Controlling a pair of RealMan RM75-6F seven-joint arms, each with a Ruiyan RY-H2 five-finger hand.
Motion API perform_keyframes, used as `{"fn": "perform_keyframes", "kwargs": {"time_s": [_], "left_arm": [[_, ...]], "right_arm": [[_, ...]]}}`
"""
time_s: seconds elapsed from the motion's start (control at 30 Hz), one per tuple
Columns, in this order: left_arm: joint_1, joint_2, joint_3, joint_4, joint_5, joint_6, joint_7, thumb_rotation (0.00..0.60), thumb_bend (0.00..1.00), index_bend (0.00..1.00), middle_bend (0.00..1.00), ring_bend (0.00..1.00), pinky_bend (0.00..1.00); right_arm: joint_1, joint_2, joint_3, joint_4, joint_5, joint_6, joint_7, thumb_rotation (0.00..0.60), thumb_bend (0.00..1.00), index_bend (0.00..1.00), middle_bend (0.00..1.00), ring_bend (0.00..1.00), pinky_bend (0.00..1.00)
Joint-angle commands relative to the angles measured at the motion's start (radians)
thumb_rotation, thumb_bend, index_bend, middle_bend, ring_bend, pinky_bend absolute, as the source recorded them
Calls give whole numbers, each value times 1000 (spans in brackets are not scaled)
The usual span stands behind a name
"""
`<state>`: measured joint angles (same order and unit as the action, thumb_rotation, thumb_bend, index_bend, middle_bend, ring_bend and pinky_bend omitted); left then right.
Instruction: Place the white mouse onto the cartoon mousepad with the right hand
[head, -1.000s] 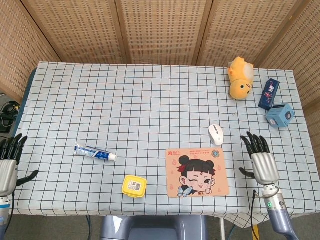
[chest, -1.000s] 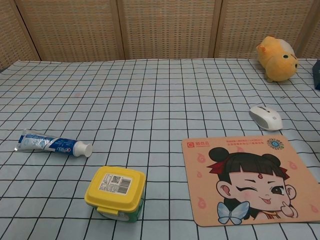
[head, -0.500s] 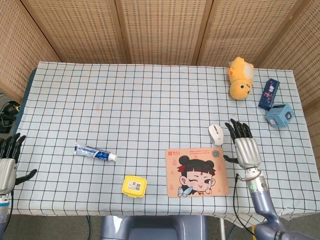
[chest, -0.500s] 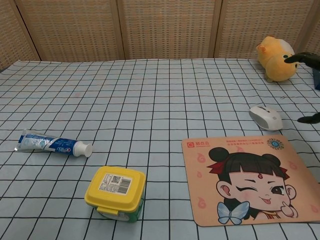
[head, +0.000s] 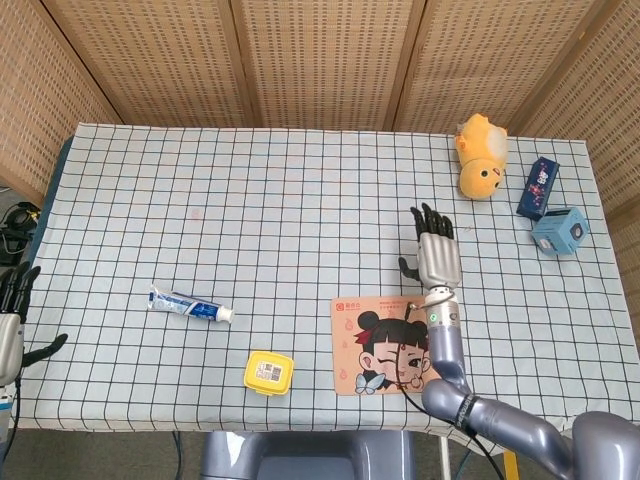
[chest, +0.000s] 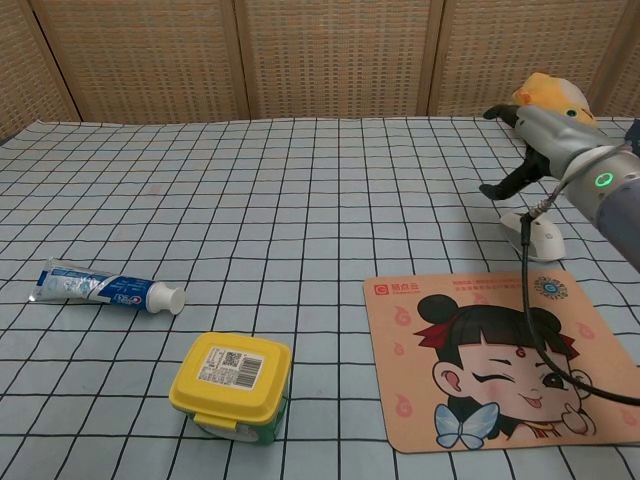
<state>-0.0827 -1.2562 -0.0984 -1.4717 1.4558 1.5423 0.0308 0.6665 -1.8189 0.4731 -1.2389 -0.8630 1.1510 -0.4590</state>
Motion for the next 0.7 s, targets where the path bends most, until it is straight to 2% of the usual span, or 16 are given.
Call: {"fn": "perform_keyframes", "kwargs": {"time_s": [0.03,0.27,0.43,0.7], "left_arm": [[-1,3,-2,1,-1,-1,-9,600,30,0,0,0,0],[-6,2,-4,9,-13,-19,-21,600,30,0,0,0,0],[-9,0,-4,9,-14,-22,-19,600,31,0,0,0,0],[-10,0,1,2,-8,-22,-15,600,30,0,0,0,0]], "right_arm": [[62,-73,43,125,86,-27,-55,600,502,95,0,0,0],[106,-118,49,253,169,-61,-125,600,500,79,0,0,0],[115,-129,43,275,194,-73,-143,600,476,32,0,0,0],[133,-143,40,321,208,-91,-150,600,437,24,0,0,0]]}}
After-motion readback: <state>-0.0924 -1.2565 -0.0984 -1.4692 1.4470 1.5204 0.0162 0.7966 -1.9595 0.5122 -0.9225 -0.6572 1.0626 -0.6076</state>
